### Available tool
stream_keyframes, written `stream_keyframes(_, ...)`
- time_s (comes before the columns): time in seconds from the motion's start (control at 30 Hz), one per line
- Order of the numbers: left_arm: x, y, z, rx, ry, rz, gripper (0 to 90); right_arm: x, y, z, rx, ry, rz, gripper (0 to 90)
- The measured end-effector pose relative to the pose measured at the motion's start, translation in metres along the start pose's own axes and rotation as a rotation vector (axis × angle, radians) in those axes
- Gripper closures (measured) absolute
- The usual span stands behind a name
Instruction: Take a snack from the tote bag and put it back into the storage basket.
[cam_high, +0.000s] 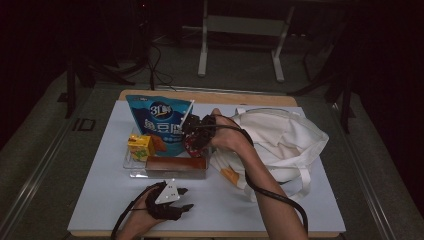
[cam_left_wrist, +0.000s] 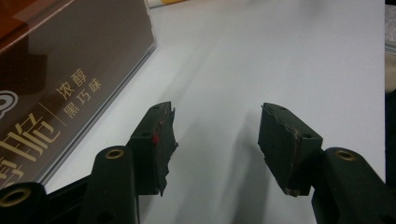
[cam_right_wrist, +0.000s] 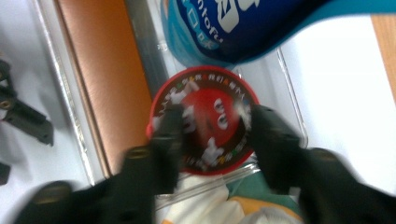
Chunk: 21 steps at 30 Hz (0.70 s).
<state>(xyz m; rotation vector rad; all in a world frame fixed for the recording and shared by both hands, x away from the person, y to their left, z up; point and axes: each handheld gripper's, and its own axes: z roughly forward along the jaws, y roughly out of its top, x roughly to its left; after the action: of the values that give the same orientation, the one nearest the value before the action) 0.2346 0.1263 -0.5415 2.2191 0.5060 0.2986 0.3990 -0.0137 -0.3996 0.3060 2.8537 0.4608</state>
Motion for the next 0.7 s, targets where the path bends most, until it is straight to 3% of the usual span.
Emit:
stream_keyframes(0.07, 0.0, 0.0, 0.0, 0.0, 0.001, 0.001, 45.3, 0.001, 0.002, 0.003, -0.002, -0.034, 0.028, 32.5)
stream_keyframes(0.17, 0.0, 0.0, 0.0, 0.0, 0.0, 0.0, 45.3, 0.002, 0.003, 0.009, -0.001, -0.026, 0.045, 21.7)
stream_keyframes(0.27, 0.0, 0.0, 0.0, 0.0, 0.0, 0.0, 45.3, 0.003, 0.003, 0.013, -0.014, -0.029, 0.042, 19.2)
stream_keyframes(0.37, 0.0, 0.0, 0.0, 0.0, 0.0, 0.0, 45.3, 0.007, 0.005, 0.019, -0.009, -0.041, 0.038, 10.6)
stream_keyframes(0.63, 0.0, 0.0, 0.0, 0.0, 0.001, 0.001, 45.3, 0.011, 0.005, 0.03, 0.012, -0.037, 0.034, 11.2)
stream_keyframes(0.7, 0.0, 0.0, 0.0, -0.002, 0.001, 0.001, 45.4, 0.01, 0.004, 0.029, 0.005, -0.015, 0.042, 17.4)
